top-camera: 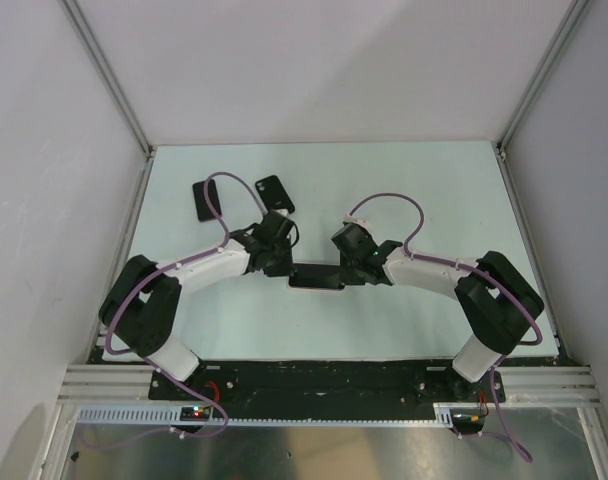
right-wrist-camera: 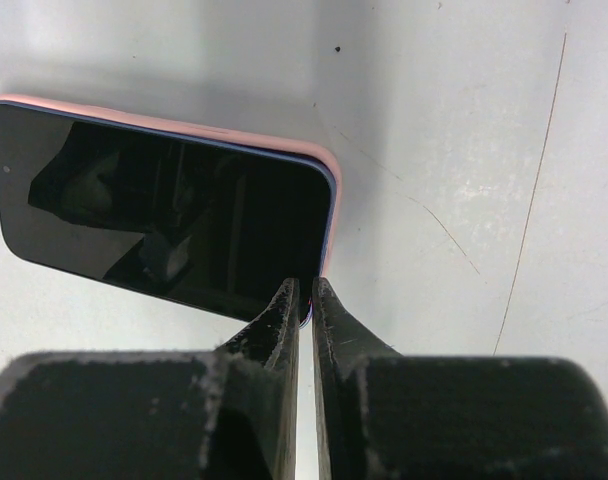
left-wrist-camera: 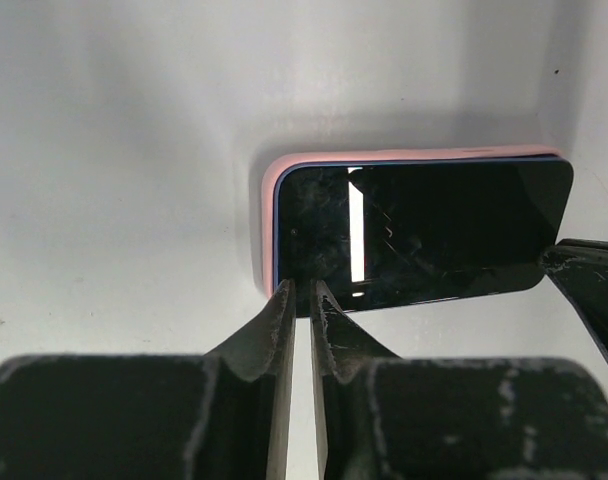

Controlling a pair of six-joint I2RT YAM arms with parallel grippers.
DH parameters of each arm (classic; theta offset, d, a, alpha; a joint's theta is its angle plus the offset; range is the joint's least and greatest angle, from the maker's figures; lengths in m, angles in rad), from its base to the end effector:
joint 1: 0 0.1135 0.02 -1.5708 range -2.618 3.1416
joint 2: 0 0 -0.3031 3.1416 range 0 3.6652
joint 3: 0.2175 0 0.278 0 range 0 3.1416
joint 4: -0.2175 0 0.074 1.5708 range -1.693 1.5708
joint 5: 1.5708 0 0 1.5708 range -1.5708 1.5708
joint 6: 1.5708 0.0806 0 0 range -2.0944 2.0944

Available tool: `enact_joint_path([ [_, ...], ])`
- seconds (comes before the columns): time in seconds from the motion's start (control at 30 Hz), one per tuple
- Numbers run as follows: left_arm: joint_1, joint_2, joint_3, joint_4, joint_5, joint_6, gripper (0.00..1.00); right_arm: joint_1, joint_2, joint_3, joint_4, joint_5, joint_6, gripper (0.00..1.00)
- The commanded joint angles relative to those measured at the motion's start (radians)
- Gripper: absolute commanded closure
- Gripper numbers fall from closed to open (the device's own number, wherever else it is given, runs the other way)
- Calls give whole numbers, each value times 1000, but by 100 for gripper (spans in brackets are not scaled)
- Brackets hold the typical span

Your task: Put the phone into the phone case

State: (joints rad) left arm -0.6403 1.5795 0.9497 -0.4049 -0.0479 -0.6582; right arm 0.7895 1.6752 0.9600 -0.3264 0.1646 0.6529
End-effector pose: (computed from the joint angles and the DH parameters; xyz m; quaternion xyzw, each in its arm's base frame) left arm 0.2880 -0.2098 0.1724 -0.0150 0.9639 -0.1417 0.2249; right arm 0.2723 0.2558 0.1497 -0.0442 0.9612 0.1125 0.2481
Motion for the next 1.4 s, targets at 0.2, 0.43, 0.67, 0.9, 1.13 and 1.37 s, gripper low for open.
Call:
enact_joint_path([
  [0.2, -25, -2, -39, 13, -52, -12, 86, 18, 97, -18, 123, -117, 19, 91],
  [0.43, -33, 11, -46, 14, -59, -14, 87, 17, 107, -19, 127, -125, 20, 91],
  [0.67, -40, 40, -49, 12, -63, -13, 90, 18, 111, -18, 125, -124, 23, 91],
  [0.9, -47, 59, -91, 12, -79, -33, 93, 23, 114, -18, 124, -123, 25, 92],
  [1.13, -52, 82, -125, 9, -105, -49, 95, 39, 126, -18, 125, -118, 27, 92],
  [1.37, -80, 116, -143, 11, -111, -71, 97, 61, 132, -19, 123, -105, 27, 92],
])
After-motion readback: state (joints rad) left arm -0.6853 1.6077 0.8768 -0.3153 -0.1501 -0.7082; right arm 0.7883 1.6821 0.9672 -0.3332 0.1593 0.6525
